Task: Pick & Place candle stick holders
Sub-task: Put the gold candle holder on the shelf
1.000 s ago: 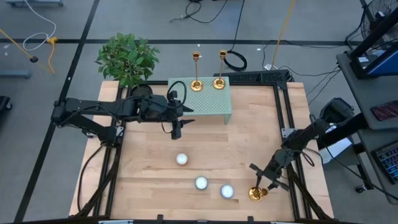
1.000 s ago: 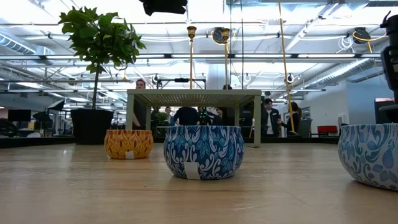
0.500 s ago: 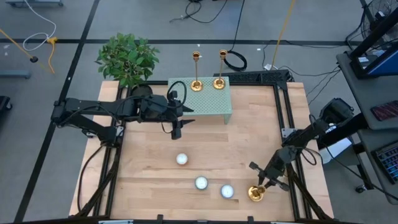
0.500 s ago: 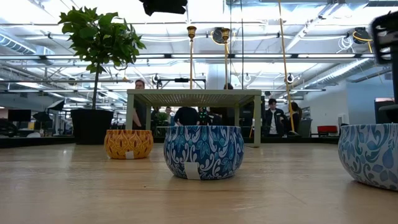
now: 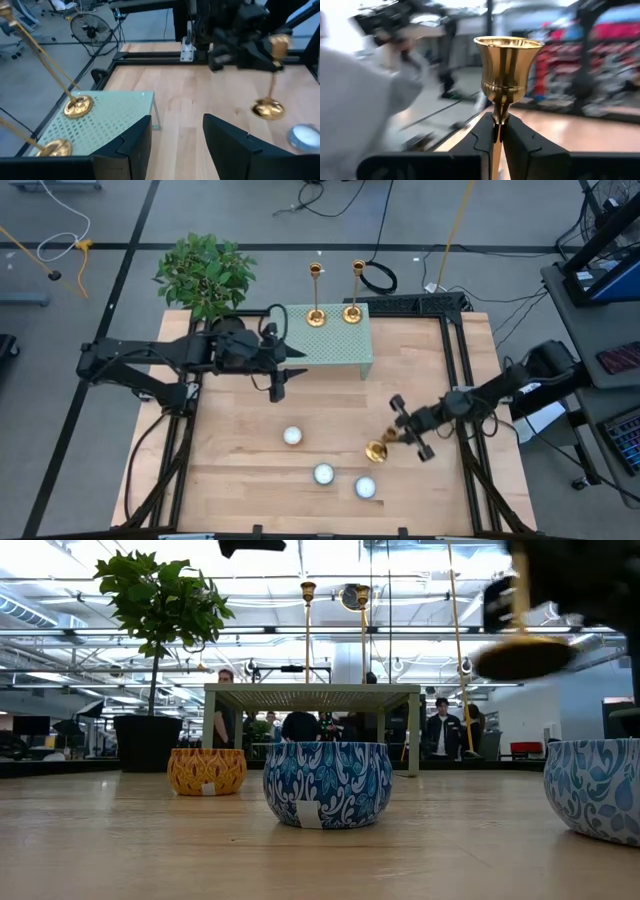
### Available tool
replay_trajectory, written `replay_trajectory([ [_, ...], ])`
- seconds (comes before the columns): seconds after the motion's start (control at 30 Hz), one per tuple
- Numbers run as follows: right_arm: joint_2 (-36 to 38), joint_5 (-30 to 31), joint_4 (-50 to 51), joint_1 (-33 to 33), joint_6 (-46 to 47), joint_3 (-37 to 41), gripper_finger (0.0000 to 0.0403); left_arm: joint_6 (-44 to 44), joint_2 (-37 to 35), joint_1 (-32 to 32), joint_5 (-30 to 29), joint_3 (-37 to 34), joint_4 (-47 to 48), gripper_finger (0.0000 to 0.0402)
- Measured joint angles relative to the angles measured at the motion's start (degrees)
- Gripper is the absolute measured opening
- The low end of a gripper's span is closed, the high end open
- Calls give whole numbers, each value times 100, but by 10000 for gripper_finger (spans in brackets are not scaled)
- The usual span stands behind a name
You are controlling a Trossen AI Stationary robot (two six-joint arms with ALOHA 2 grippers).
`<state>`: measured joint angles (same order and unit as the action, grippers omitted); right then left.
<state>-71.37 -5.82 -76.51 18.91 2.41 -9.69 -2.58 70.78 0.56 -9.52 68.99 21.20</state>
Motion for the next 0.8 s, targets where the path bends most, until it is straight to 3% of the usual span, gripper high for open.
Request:
replay_trajectory([
  [0.17, 74, 208, 165, -645, -157, -526, 19, 31, -206, -2, 10, -48, 485, 182],
  [0.3, 71, 214, 1136, -1111, -221, -1139, 19, 407, -189, -11, 55, -574, 56, 182],
  [0.5, 67, 131, 2497, -1521, -349, -1926, 19, 291, -24, -216, 186, -2003, -2783, 182],
  [0.7, 67, 66, 2498, -1669, -463, -2002, 19, 462, 607, -357, 475, -3064, -5722, 182],
  [0.8, 67, -111, 2535, -1712, -419, -2002, 19, 585, 1120, -387, 510, -3185, -6432, 182],
])
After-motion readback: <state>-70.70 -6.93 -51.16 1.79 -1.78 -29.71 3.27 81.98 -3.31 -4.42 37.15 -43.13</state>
